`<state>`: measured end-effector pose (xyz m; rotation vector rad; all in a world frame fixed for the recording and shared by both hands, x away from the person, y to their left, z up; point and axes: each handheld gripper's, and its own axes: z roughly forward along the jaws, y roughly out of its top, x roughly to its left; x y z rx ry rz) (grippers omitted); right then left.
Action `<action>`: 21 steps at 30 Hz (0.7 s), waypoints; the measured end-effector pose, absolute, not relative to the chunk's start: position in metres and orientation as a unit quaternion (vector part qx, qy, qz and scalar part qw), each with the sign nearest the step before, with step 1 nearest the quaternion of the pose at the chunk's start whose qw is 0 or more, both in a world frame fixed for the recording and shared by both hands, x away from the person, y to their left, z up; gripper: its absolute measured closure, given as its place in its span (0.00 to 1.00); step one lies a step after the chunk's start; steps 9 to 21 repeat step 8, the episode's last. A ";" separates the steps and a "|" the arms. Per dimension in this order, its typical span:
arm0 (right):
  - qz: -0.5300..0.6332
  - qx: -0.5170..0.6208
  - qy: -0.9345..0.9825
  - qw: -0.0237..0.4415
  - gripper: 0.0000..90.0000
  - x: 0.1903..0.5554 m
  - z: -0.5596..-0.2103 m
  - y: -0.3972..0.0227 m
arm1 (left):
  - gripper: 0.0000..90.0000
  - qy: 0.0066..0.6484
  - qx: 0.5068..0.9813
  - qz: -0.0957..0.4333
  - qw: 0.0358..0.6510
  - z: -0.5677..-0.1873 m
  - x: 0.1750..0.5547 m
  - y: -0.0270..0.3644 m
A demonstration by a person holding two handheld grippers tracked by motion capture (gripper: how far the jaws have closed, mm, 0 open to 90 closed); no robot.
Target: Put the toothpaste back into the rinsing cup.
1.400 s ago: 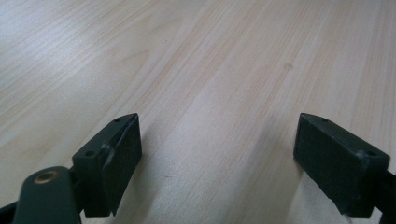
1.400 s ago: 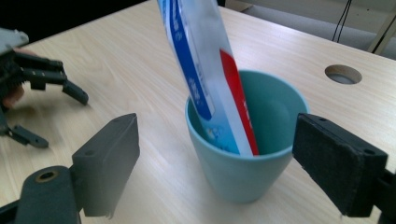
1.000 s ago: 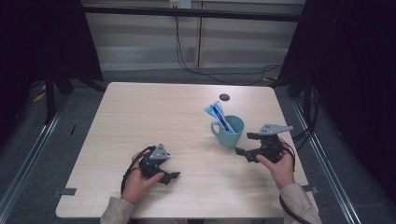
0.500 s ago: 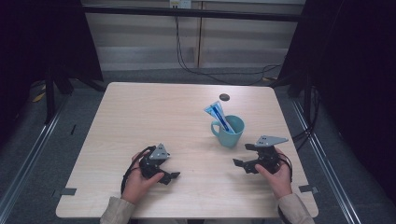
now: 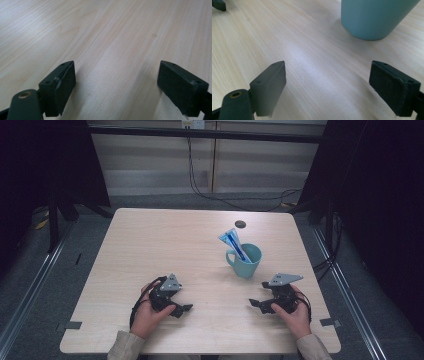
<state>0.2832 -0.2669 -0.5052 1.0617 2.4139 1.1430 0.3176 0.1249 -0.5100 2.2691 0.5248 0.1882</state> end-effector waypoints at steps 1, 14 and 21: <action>0.392 0.366 0.833 0.135 0.16 0.283 -0.506 -0.267 | 0.17 0.207 0.893 0.074 0.392 -0.510 0.318 0.125; 0.372 0.351 0.847 0.145 0.15 0.280 -0.512 -0.263 | 0.17 0.207 0.893 0.074 0.392 -0.510 0.318 0.125; 0.372 0.351 0.847 0.145 0.15 0.280 -0.512 -0.263 | 0.17 0.207 0.893 0.074 0.392 -0.510 0.318 0.125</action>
